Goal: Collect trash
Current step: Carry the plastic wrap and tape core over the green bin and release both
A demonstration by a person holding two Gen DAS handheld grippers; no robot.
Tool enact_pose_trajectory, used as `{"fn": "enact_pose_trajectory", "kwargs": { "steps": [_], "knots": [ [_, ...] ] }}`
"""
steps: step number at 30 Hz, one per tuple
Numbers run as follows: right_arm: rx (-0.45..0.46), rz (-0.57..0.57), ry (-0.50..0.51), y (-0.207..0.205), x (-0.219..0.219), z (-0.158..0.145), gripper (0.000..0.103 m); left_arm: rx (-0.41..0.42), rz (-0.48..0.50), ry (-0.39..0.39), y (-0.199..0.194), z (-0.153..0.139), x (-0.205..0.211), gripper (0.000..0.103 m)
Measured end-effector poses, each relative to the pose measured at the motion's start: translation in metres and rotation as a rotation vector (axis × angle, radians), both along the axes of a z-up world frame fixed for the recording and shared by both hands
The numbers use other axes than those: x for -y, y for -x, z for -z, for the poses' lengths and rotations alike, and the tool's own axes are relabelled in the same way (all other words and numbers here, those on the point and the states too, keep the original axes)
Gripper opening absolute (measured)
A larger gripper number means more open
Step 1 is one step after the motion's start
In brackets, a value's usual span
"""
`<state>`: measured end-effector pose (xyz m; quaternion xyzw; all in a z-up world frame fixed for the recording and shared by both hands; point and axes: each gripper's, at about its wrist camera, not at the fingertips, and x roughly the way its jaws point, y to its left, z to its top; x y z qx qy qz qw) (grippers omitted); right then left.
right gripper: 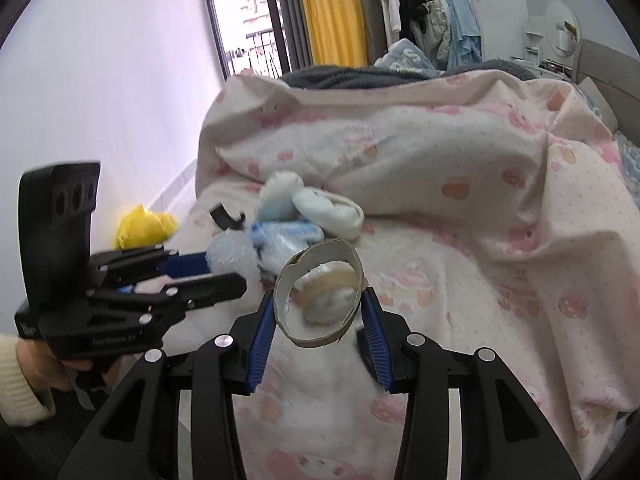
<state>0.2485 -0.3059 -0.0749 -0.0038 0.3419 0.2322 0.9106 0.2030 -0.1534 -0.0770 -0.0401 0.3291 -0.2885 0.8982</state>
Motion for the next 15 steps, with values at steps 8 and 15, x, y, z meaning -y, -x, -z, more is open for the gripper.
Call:
{"fn": "enact_pose_trajectory", "kwargs": {
  "steps": [8, 15],
  "knots": [
    [0.027, -0.035, -0.015, 0.0, -0.036, -0.014, 0.044, 0.03, -0.104, -0.021, 0.005, -0.013, -0.044, 0.041],
    [0.036, -0.069, -0.036, -0.007, -0.077, -0.022, 0.044, -0.006, -0.249, -0.073, 0.003, -0.011, -0.099, 0.041]
  ]
}}
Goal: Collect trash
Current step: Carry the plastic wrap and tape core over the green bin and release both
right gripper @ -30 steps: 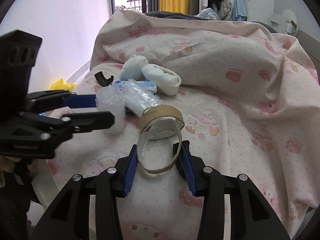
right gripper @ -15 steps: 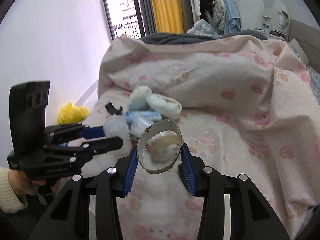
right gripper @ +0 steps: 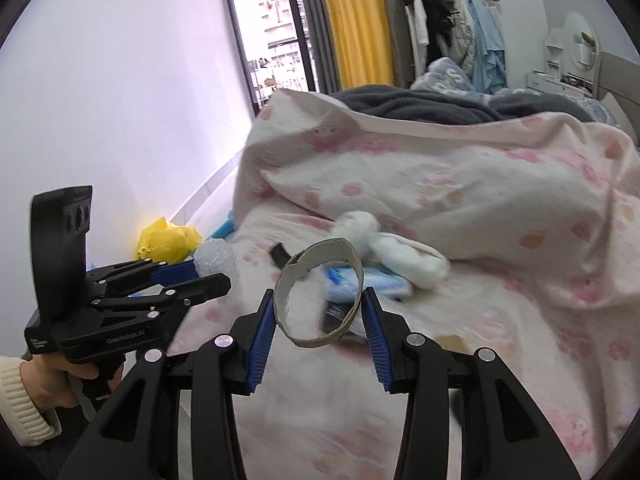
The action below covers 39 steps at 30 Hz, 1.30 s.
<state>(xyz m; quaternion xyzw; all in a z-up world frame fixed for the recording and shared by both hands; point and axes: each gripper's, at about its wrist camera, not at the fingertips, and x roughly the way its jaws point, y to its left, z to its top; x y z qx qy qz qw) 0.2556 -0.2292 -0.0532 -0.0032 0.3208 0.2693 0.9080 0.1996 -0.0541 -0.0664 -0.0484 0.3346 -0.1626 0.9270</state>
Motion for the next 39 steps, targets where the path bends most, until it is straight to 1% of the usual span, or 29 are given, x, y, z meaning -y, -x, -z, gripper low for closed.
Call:
{"fn": "enact_pose_trajectory", "kwargs": {
  "steps": [4, 7, 13, 16, 20, 26, 28, 30, 33, 34, 36, 38, 39],
  "knots": [
    [0.006, -0.041, -0.009, -0.002, -0.028, -0.004, 0.044, -0.055, -0.085, -0.02, -0.002, 0.009, -0.038, 0.041],
    [0.005, -0.072, -0.014, -0.001, -0.049, -0.005, 0.044, -0.086, -0.128, -0.021, -0.001, 0.013, -0.063, 0.041],
    [-0.01, -0.137, -0.026, -0.005, -0.098, -0.003, 0.044, -0.153, -0.179, -0.047, 0.004, 0.027, -0.095, 0.041],
    [-0.018, -0.173, -0.025, -0.005, -0.123, -0.001, 0.044, -0.213, -0.203, -0.068, 0.006, 0.041, -0.113, 0.041],
    [-0.044, -0.218, -0.025, -0.004, -0.157, 0.005, 0.044, -0.302, -0.233, -0.055, 0.01, 0.059, -0.14, 0.042],
    [-0.081, -0.272, -0.015, -0.003, -0.197, 0.013, 0.044, -0.421, -0.269, -0.077, 0.018, 0.088, -0.176, 0.042],
    [-0.101, -0.283, -0.027, -0.004, -0.206, 0.017, 0.044, -0.467, -0.277, -0.07, 0.022, 0.099, -0.189, 0.042],
    [-0.139, -0.296, -0.04, -0.006, -0.219, 0.024, 0.044, -0.499, -0.283, -0.072, 0.025, 0.105, -0.198, 0.042],
    [-0.175, -0.306, -0.033, -0.008, -0.236, 0.032, 0.044, -0.556, -0.293, -0.06, 0.03, 0.12, -0.214, 0.043],
    [-0.182, -0.309, -0.029, -0.009, -0.237, 0.036, 0.044, -0.585, -0.292, -0.048, 0.032, 0.126, -0.22, 0.043],
    [-0.201, -0.317, -0.015, -0.009, -0.247, 0.041, 0.044, -0.614, -0.297, -0.03, 0.034, 0.132, -0.226, 0.044],
    [-0.22, -0.327, -0.004, -0.009, -0.256, 0.048, 0.044, -0.633, -0.298, -0.014, 0.037, 0.137, -0.234, 0.047],
    [-0.23, -0.33, 0.005, -0.009, -0.262, 0.051, 0.044, -0.636, -0.3, -0.008, 0.038, 0.137, -0.237, 0.054]
  ]
}}
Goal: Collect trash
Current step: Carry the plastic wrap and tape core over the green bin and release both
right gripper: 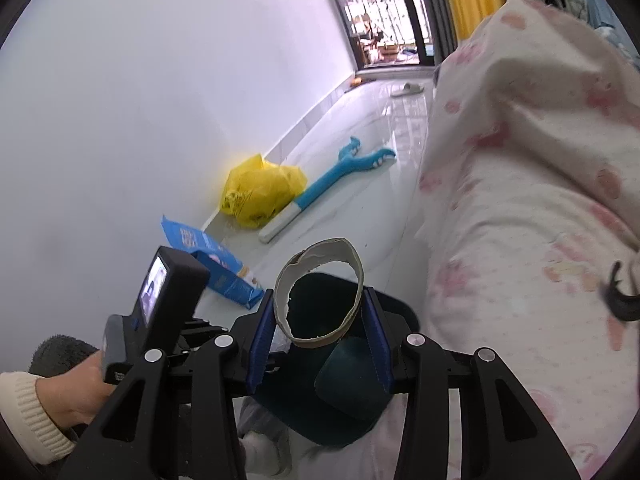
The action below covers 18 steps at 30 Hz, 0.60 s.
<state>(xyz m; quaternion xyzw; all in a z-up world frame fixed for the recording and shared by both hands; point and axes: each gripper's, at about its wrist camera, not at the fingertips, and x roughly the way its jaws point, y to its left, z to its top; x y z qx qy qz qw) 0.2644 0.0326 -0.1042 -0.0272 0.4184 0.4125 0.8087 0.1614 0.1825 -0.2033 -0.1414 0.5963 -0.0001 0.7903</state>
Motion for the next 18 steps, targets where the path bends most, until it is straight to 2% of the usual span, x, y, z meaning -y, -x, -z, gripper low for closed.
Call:
{"fn": "enact_pose_trajectory", "kwargs": {
  "steps": [2, 9, 14, 18],
  "knots": [
    [-0.017, -0.003, 0.012, 0.0, -0.007, 0.005, 0.044, 0.009, -0.01, -0.003, 0.003, -0.003, -0.006, 0.061],
    [-0.092, -0.001, 0.056, -0.006, -0.03, 0.03, 0.044, 0.095, -0.031, -0.042, 0.017, -0.027, -0.026, 0.076],
    [-0.13, -0.003, 0.095, -0.009, -0.047, 0.049, 0.044, 0.203, -0.057, -0.117, 0.028, -0.05, -0.039, 0.079],
    [-0.157, -0.01, 0.13, -0.009, -0.062, 0.066, 0.044, 0.282, -0.089, -0.116, 0.037, -0.065, -0.051, 0.079]
  ]
}}
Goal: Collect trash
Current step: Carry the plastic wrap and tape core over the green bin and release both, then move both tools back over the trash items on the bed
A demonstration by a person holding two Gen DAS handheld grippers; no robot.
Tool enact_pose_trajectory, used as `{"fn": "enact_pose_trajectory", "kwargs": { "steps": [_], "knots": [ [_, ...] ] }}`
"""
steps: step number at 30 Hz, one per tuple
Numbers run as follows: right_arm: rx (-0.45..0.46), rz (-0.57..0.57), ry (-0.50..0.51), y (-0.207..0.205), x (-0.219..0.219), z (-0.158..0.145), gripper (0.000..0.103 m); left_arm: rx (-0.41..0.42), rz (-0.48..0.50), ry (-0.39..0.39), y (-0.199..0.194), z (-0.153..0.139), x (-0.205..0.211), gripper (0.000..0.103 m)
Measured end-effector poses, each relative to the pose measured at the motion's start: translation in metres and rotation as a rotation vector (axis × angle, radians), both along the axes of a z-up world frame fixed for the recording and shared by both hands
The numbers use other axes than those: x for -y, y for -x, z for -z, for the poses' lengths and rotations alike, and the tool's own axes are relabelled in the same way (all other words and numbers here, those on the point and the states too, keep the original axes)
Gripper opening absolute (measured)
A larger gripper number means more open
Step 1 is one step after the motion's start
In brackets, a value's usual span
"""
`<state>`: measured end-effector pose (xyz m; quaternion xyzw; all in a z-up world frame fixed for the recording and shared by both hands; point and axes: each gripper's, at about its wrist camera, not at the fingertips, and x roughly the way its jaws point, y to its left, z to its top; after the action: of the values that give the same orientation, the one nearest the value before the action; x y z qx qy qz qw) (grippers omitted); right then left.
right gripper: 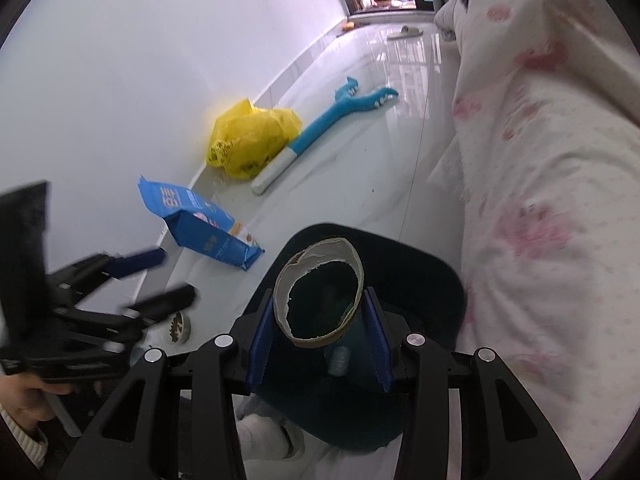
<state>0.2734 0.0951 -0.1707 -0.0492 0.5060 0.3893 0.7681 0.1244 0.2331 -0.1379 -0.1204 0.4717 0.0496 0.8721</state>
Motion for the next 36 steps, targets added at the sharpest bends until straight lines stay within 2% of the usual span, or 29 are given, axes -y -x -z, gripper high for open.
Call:
{"fn": "enact_pose_trajectory", "kwargs": {
  "steps": [6, 17, 23, 24, 26, 31, 36],
  "knots": [
    [-0.04, -0.004, 0.056, -0.003, -0.024, 0.028, 0.044, 0.148, -0.018, -0.1, 0.015, -0.033, -0.005, 0.085],
    [-0.096, -0.014, 0.186, -0.002, -0.049, 0.075, 0.045, 0.33, 0.043, -0.178, 0.037, -0.071, 0.002, 0.093],
    [-0.095, 0.004, 0.258, -0.001, -0.05, 0.09, 0.046, 0.378, 0.027, -0.159, 0.046, -0.081, -0.001, 0.095],
    [-0.095, 0.006, 0.269, -0.001, -0.05, 0.092, 0.048, 0.386, 0.023, -0.157, 0.048, -0.084, -0.002, 0.095],
    [-0.089, 0.014, 0.287, -0.001, -0.048, 0.094, 0.062, 0.399, 0.021, -0.144, 0.05, -0.089, -0.005, 0.095],
    [-0.075, 0.02, 0.303, 0.001, -0.044, 0.09, 0.066, 0.453, 0.001, -0.135, 0.055, -0.104, -0.006, 0.095],
    [-0.061, 0.008, 0.266, 0.005, -0.04, 0.075, 0.066, 0.488, 0.002, -0.145, 0.053, -0.114, 0.003, 0.095]
  ]
}}
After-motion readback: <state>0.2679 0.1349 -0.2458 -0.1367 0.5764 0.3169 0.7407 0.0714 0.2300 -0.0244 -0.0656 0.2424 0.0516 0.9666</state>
